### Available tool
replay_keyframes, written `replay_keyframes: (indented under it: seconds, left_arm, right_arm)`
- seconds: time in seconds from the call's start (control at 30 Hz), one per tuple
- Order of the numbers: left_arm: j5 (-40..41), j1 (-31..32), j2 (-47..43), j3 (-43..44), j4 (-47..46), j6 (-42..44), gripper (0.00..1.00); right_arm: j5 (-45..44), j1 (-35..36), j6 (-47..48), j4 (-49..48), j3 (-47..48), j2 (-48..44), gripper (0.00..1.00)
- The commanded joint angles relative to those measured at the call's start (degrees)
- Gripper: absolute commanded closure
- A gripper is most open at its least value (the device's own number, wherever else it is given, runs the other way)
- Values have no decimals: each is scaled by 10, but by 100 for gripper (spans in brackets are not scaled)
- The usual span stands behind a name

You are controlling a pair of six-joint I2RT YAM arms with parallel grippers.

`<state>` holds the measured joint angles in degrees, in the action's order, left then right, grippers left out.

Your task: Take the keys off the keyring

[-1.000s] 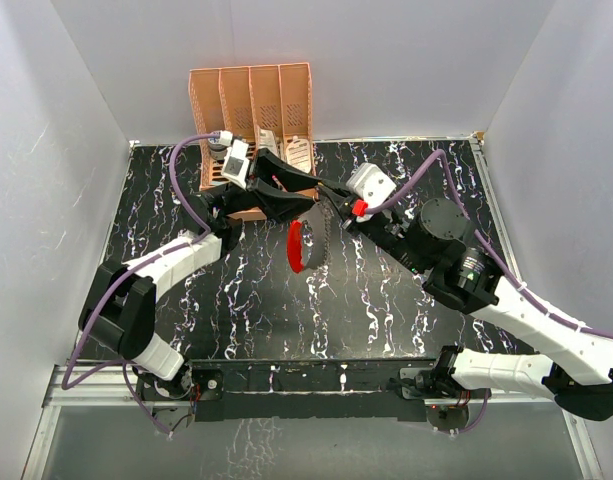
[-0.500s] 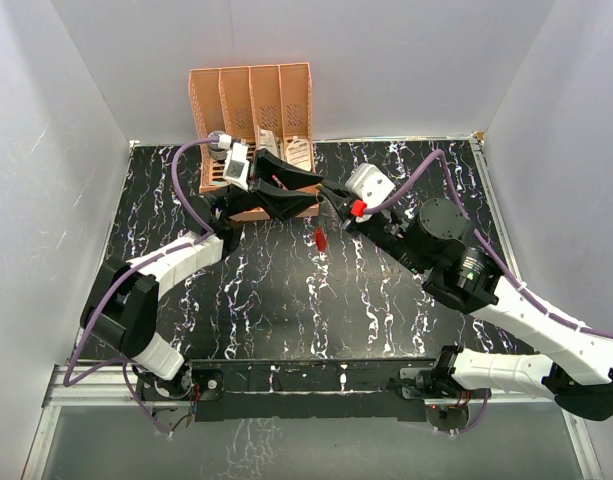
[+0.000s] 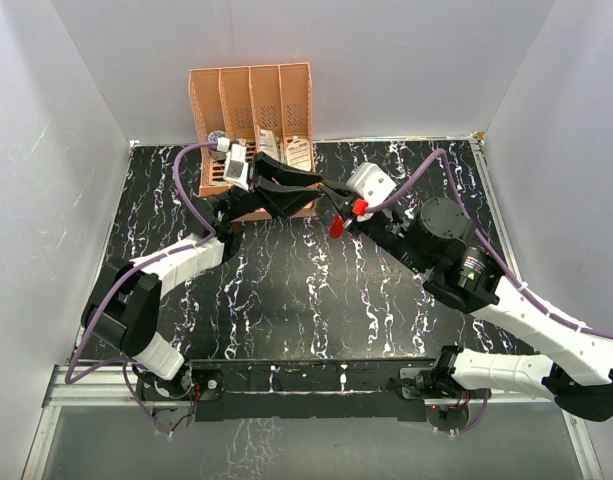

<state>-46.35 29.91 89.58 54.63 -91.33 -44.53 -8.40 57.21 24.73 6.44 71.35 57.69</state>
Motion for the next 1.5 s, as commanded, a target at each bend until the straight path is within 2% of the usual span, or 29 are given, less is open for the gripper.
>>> replay_keyframes:
  seconds: [0.0,0.37,0.87,1.47]
  left_arm:
    - [35,2,-22,2,-110,29,65]
    - [43,0,-104,-27,-91,80,59]
    - [74,0,-105,-22,-5,161,59]
    - [35,0,-84,-13,0,140,59]
  right_arm:
    - [10,-2,-8,-44,10,-18,100]
    - [11,-2,-6,-43,9,-17,100]
    - [17,-2,-9,-43,12,-19,100]
    - [13,-2,-8,-45,11,-18,100]
